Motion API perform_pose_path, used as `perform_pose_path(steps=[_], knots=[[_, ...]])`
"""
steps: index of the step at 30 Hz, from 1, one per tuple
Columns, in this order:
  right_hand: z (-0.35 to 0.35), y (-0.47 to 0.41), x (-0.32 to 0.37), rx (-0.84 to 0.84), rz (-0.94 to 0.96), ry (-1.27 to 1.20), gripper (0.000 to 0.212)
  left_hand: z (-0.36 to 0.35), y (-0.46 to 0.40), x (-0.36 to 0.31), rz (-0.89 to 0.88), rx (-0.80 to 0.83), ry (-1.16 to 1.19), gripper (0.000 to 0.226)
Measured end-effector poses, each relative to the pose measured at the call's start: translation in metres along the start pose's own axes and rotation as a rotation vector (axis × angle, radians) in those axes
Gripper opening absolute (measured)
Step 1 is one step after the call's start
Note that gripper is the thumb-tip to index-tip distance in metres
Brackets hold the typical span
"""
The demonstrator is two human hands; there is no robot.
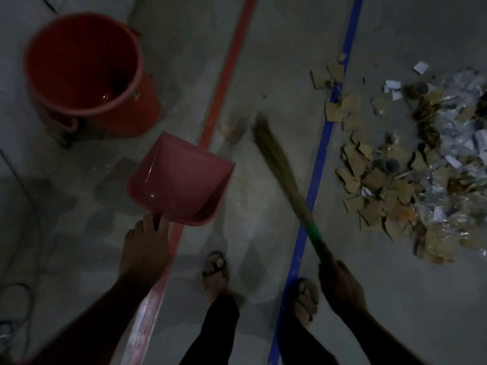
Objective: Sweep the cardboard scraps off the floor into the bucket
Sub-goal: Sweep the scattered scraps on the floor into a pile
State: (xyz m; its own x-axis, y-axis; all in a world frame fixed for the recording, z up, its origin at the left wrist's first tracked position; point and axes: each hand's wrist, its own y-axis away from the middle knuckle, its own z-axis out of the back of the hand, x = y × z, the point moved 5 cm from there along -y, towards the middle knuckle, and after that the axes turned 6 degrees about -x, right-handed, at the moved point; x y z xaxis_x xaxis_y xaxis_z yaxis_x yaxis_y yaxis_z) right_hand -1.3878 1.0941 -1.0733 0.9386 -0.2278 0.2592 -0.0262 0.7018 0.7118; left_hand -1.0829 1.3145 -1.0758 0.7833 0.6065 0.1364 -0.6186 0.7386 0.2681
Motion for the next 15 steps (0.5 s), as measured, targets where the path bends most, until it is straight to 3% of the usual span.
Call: perform_pose_path(steps=[1, 4, 9, 11, 15], knots=[[-0.013, 0.004, 0.002, 0.015, 0.047, 0.045, 0.035, -0.004, -0.002, 0.005, 0.018, 0.077, 0.017, 0.051], [-0.060, -0.021, 0.018, 0.005, 0.187, 0.236, 0.040, -0.002, -0.020, 0.025, 0.021, 0.031, -0.045, 0.045], [-0.115, -0.062, 0.122, 0.036, 0.453, 0.413, 0.057, -0.005, -0.057, 0.011, -0.005, 0.006, -0.062, 0.042], [-0.116, -0.076, 0.126, 0.060, 0.365, 0.475, 0.056, -0.003, -0.072, 0.006, -0.010, 0.002, -0.086, 0.041], [-0.091, -0.114, 0.075, 0.038, -0.061, 0.079, 0.038, -0.002, -0.104, -0.018, -0.016, -0.020, -0.012, 0.040]])
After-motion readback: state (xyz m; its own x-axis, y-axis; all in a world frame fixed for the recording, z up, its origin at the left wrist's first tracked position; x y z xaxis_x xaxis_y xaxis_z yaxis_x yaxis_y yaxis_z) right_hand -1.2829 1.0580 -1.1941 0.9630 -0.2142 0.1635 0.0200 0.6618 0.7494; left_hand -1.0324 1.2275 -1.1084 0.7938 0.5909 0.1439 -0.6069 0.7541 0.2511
